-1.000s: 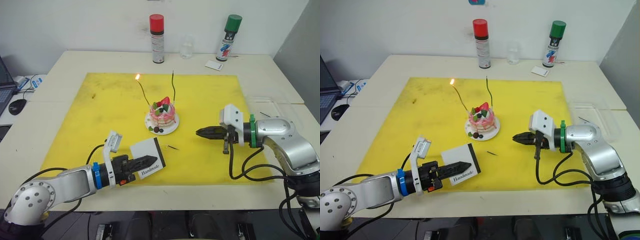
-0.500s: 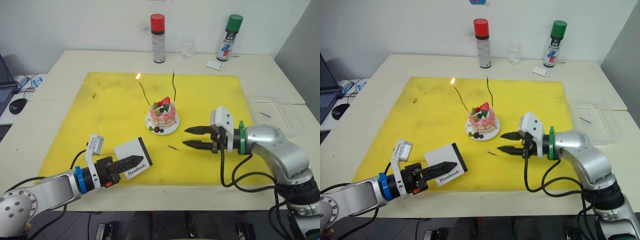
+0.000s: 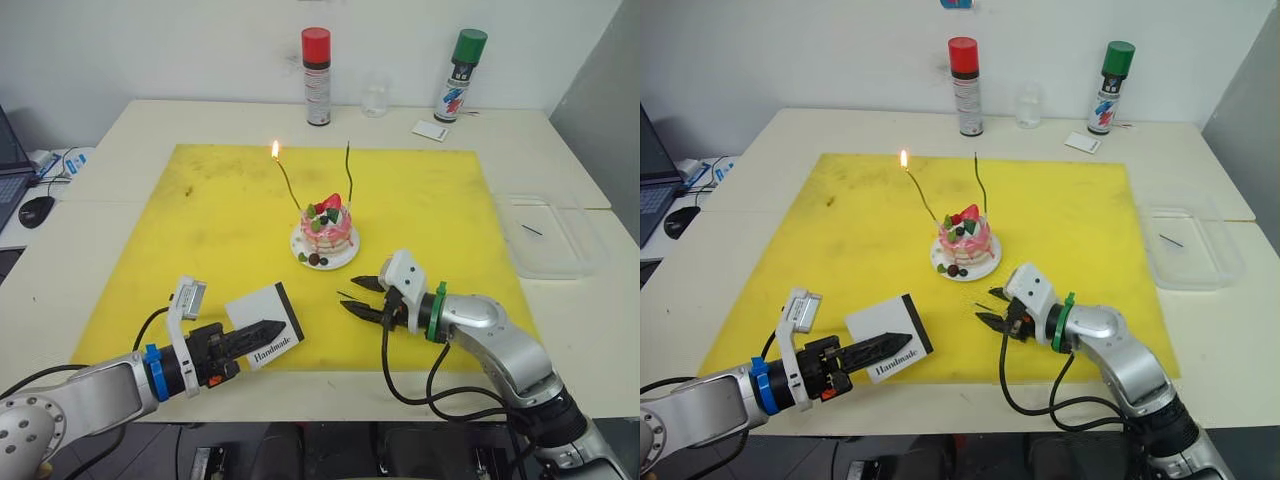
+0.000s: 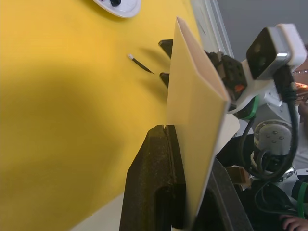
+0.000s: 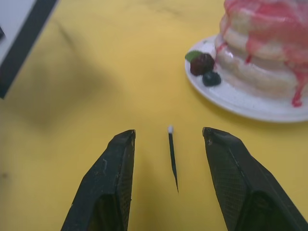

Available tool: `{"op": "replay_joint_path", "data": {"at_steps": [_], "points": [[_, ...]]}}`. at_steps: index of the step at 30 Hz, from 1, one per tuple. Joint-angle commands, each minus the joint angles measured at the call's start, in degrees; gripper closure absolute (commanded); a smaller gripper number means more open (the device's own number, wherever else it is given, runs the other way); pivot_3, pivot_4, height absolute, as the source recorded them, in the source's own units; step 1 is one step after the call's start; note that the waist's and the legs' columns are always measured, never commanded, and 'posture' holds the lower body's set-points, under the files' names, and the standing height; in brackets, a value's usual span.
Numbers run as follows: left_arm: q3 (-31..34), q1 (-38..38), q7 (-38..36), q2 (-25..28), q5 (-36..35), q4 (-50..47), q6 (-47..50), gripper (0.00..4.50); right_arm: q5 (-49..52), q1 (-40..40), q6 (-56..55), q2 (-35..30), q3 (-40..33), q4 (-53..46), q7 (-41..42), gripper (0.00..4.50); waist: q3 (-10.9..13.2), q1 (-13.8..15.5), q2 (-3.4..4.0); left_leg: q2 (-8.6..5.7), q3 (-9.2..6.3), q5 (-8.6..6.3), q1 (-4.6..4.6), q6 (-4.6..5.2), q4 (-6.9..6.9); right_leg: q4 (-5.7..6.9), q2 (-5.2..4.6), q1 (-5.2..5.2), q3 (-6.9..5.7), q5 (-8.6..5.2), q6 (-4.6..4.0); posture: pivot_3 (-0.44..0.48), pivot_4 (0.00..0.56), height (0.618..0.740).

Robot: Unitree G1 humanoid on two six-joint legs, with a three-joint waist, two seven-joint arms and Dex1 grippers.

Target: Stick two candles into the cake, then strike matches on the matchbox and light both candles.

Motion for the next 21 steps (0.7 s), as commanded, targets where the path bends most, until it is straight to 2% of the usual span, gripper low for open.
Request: {"op": "replay_joint_path", "data": {"at_steps": [1, 12, 15, 18, 21], "points": [[1.39, 0.21, 0.41, 0.93, -1.94, -2.06, -0.93, 4.5, -1.86, -0.11, -3.06, 0.89, 0.92, 0.53, -0.87, 2.19, 0.0, 0.0, 0.0, 0.0, 0.0, 0.0, 0.01, 0.0, -0.01, 0.0, 0.0, 0.0, 0.0, 0.0, 0.0, 0.0, 0.15, 0.74], [0.46, -0.92, 1.42, 1.34, -2.38, -2.52, -1.69, 4.5, -5.58, -1.91, -2.52, 4.21, 2.5, 5.57, -2.55, 2.19, 0.0, -0.01, 0.0, 0.01, 0.01, 0.0, 0.01, 0.0, 0.0, 0.0, 0.01, 0.0, 0.0, 0.0, 0.01, 0.0, 0.15, 0.74], [0.07, -1.06, 1.88, 0.95, -2.33, -3.03, -2.12, 4.5, -6.12, -2.41, -2.45, 4.52, 2.56, 6.79, -2.69, 2.82, 0.0, -0.02, 0.0, 0.01, 0.0, 0.0, 0.02, 0.0, 0.0, 0.01, 0.01, 0.0, 0.0, 0.0, 0.01, 0.0, 0.15, 0.74], [-0.04, -0.68, 2.17, 0.75, -2.34, -3.61, -2.53, 4.5, -6.23, -2.44, -2.33, 4.42, 2.43, 7.0, -2.4, 3.8, 0.0, -0.02, -0.01, 0.01, 0.01, 0.0, 0.03, 0.0, 0.02, 0.01, 0.01, 0.02, 0.02, 0.0, 0.0, 0.0, 0.15, 0.74], [-0.02, -0.36, 2.36, 0.74, -2.43, -3.94, -2.87, 4.5, -6.17, -2.13, -2.4, 3.91, 2.25, 6.76, -1.93, 3.8, 0.0, -0.01, -0.01, 0.01, 0.01, 0.0, 0.03, 0.0, 0.02, 0.0, 0.01, 0.03, 0.02, -0.01, 0.0, 0.0, 0.15, 0.74]]}}
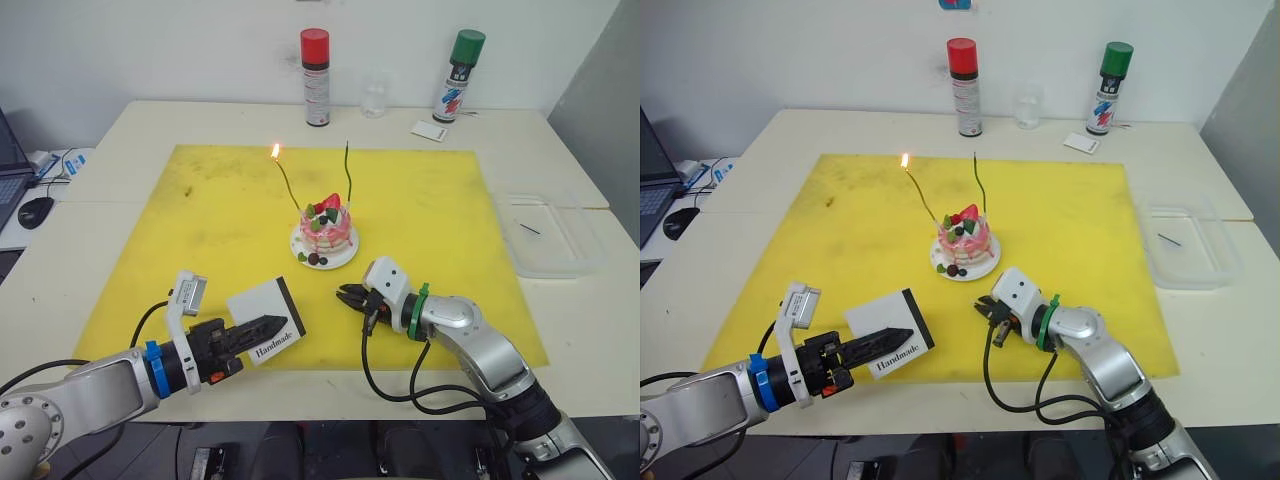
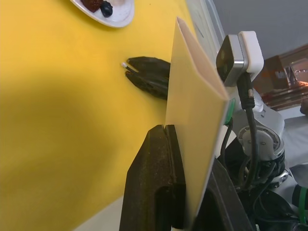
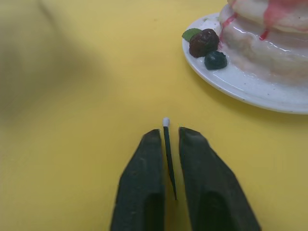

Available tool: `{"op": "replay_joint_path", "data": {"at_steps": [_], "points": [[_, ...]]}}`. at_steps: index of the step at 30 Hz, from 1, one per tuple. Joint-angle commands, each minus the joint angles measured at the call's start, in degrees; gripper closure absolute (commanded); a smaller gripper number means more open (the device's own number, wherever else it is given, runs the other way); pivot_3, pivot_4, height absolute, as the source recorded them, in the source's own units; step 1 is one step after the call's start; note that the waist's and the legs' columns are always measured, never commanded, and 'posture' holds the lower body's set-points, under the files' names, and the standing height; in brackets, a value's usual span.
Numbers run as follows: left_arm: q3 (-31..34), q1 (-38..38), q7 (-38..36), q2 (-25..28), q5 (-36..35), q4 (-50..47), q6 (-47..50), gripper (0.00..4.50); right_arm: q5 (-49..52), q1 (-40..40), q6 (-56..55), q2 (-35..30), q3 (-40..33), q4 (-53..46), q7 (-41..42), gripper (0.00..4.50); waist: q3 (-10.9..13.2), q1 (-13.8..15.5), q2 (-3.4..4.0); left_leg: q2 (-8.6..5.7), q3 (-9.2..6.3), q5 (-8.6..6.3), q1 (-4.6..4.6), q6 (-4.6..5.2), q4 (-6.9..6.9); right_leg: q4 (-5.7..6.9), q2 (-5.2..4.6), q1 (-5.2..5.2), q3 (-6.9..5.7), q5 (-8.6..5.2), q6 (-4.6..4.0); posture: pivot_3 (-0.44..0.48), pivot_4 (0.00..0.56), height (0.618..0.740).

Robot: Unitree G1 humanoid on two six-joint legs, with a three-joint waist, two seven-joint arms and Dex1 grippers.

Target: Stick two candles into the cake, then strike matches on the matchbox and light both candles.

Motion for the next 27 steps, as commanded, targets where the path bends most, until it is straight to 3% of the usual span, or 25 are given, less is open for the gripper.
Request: {"op": "replay_joint_path", "data": {"at_steps": [1, 15, 18, 27], "points": [[0.28, 0.21, 0.03, -0.05, -1.36, -1.69, -1.04, 4.5, -0.26, 0.16, 0.26, -0.83, -0.72, -0.02, 0.42, 3.8, 0.0, 0.01, 0.0, 0.0, 0.0, 0.0, 0.0, 0.0, 0.0, 0.0, 0.0, 0.0, 0.0, 0.0, 0.0, 0.0, 0.15, 0.74], [-0.07, 0.61, 0.38, -0.14, -1.32, -2.18, -2.08, 4.5, -0.06, 1.48, 1.3, -2.19, -0.87, 0.14, 1.37, 3.8, -0.01, 0.1, -0.01, -0.01, 0.0, 0.0, 0.0, 0.0, 0.0, -0.01, -0.01, 0.01, -0.01, 0.0, 0.01, 0.0, 0.15, 0.74], [-0.48, 0.32, 0.57, -0.3, -1.3, -2.28, -2.31, 4.5, 0.92, 1.74, 1.88, -1.33, -1.28, 0.66, 1.11, 4.4, -0.01, 0.14, -0.02, -0.01, -0.01, 0.0, 0.0, 0.0, -0.01, -0.02, -0.01, 0.02, -0.01, 0.0, 0.01, 0.0, 0.15, 0.74], [-2.13, -1.16, 0.94, -1.02, -0.72, -1.92, -2.93, 4.5, 4.97, 1.0, 2.65, -0.16, -5.74, -0.03, 2.22, 4.46, -0.01, 0.1, -0.02, -0.01, 0.0, 0.0, 0.03, 0.0, 0.02, -0.02, 0.0, 0.04, 0.01, -0.11, -0.19, 0.0, 0.15, 0.74]]}}
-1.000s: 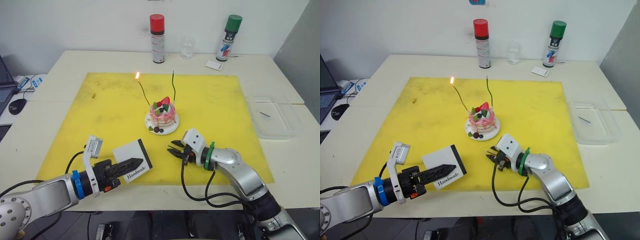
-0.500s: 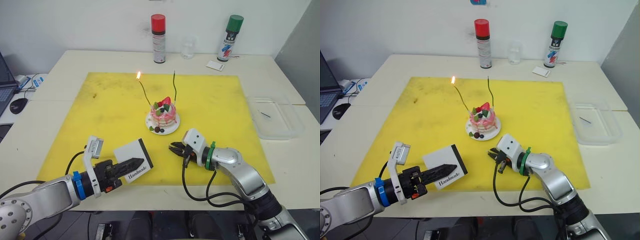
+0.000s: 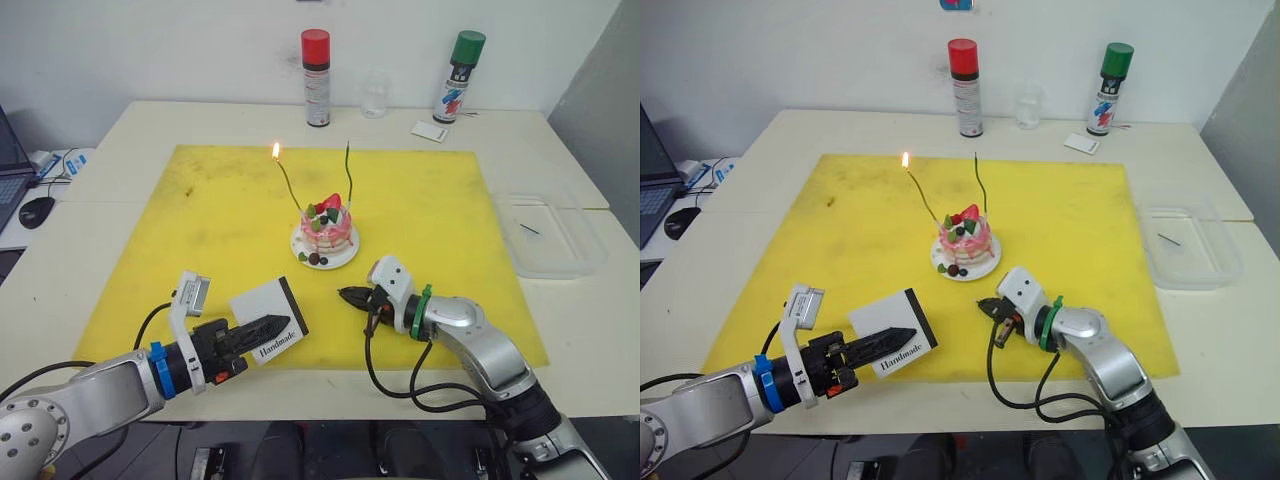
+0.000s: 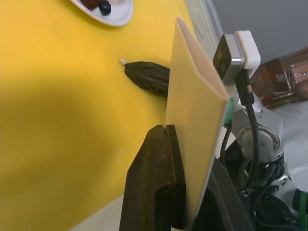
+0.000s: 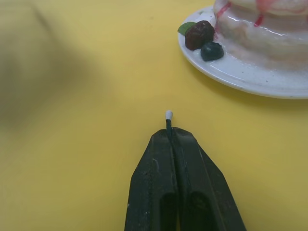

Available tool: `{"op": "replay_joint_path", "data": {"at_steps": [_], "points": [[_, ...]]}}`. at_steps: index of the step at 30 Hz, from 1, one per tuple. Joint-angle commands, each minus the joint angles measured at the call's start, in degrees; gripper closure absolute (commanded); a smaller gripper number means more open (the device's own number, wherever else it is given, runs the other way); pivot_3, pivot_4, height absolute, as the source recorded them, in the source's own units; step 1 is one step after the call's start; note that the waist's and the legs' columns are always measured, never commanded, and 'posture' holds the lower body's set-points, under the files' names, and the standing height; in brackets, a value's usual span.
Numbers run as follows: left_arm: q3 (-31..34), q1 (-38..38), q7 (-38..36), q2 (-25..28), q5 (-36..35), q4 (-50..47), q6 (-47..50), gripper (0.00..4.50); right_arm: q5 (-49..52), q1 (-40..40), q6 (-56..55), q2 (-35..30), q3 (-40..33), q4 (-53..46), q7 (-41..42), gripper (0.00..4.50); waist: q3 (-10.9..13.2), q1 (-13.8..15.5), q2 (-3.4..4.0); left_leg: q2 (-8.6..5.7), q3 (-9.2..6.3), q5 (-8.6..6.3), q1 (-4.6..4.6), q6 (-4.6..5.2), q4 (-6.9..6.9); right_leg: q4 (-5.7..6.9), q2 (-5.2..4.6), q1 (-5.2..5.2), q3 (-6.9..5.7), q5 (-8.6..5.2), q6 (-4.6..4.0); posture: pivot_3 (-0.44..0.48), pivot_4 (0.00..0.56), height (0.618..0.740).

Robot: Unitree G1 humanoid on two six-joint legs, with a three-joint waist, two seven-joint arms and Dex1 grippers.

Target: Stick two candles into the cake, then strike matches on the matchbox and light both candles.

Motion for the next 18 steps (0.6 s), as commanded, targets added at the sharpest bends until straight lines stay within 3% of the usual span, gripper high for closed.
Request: {"op": "replay_joint_path", "data": {"at_steps": [1, 10, 18], "points": [[-0.88, -1.43, -0.13, -0.56, -0.48, -0.93, -0.7, 4.5, 3.16, -0.21, 0.95, -1.93, -4.12, -1.71, 2.0, 4.46, 0.0, 0.08, 0.0, 0.0, 0.0, 0.0, -0.01, 0.0, 0.01, 0.0, 0.0, 0.01, 0.0, 0.0, 0.0, 0.0, 0.15, 0.74], [-8.45, -14.05, 2.3, -5.19, 3.48, 6.2, -0.12, 4.5, 4.3, -9.98, -9.78, -17.61, -6.02, -7.01, 18.55, 4.46, 0.04, -0.18, 0.06, -0.01, -0.02, 0.0, 0.0, 0.01, 0.01, -0.02, 0.03, 0.03, -0.04, 0.14, 0.28, 0.0, 0.15, 0.74], [-13.42, -25.2, 5.54, -12.84, 4.18, 10.3, 0.0, 4.5, -4.9, -15.07, -28.1, -21.18, -2.77, -2.94, 22.55, 4.46, 0.04, -0.01, 0.04, -0.03, -0.03, 0.0, -0.08, 0.01, -0.03, -0.11, -0.01, 0.03, -0.05, 0.19, 0.16, 0.0, 0.15, 0.74]]}}
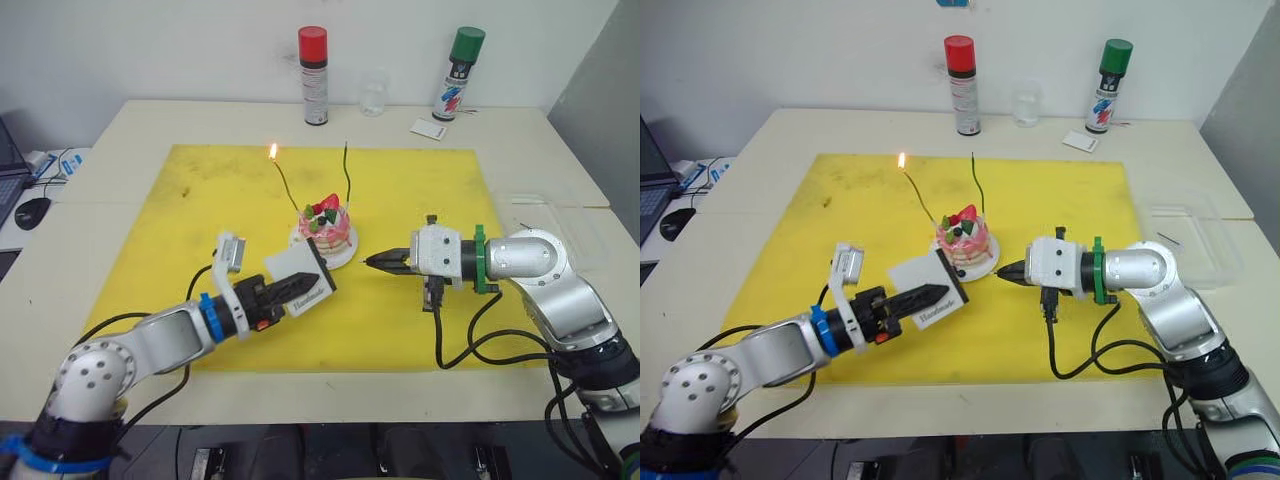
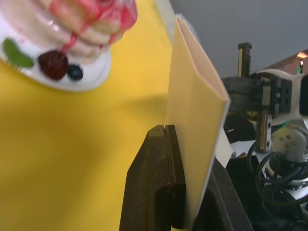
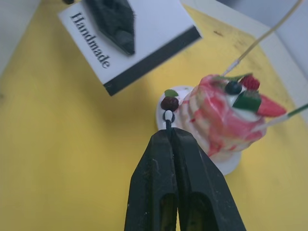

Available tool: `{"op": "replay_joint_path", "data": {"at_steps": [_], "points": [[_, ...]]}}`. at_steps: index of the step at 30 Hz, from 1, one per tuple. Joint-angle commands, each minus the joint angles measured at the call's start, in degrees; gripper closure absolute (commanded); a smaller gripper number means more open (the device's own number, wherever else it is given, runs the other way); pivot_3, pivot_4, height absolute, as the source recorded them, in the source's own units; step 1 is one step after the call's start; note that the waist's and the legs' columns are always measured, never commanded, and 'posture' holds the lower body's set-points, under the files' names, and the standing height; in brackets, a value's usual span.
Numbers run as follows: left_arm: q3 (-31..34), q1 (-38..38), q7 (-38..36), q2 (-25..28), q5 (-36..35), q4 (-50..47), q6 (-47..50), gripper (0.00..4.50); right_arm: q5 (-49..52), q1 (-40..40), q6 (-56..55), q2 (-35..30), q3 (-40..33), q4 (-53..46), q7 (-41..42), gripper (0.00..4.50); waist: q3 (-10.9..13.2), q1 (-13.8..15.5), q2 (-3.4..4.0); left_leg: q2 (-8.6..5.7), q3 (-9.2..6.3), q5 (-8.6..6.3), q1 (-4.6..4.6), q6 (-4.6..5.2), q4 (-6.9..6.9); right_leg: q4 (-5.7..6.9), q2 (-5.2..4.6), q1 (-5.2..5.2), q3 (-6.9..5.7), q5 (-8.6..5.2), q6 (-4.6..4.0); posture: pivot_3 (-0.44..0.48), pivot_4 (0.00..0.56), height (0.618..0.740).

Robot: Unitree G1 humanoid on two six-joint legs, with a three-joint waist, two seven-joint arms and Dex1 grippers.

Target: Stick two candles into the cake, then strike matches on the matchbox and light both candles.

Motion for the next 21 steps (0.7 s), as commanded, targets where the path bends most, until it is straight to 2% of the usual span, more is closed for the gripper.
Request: {"op": "replay_joint_path", "data": {"at_steps": [1, 12, 21], "points": [[-1.01, -2.64, 0.84, -1.82, -1.22, -0.78, 0.45, 4.5, -2.43, -0.63, -5.55, 0.17, 0.31, 0.38, 0.08, 4.46, 0.0, -0.01, 0.0, 0.0, 0.0, 0.0, 0.0, 0.0, 0.0, 0.01, 0.0, 0.0, 0.0, 0.04, -0.07, 0.0, 0.15, 0.74], [-0.83, -4.01, -0.06, -2.48, -2.41, -0.12, 2.86, 4.5, 0.3, 3.16, -4.83, 1.25, -1.45, -2.57, 0.36, 4.46, 0.0, 0.04, 0.0, -0.01, -0.08, 0.0, 0.02, -0.01, 0.1, 0.1, -0.01, 0.05, -0.05, 0.07, -0.1, 0.0, 0.15, 0.74], [-0.95, -4.22, -0.11, -2.3, -2.61, -0.1, 3.57, 4.5, -0.14, 2.95, -5.12, 2.72, -1.33, -3.08, -0.68, 4.46, 0.0, 0.04, 0.0, -0.01, -0.08, 0.01, 0.03, -0.01, 0.13, 0.13, 0.0, 0.05, -0.05, 0.08, -0.09, 0.0, 0.15, 0.74]]}}
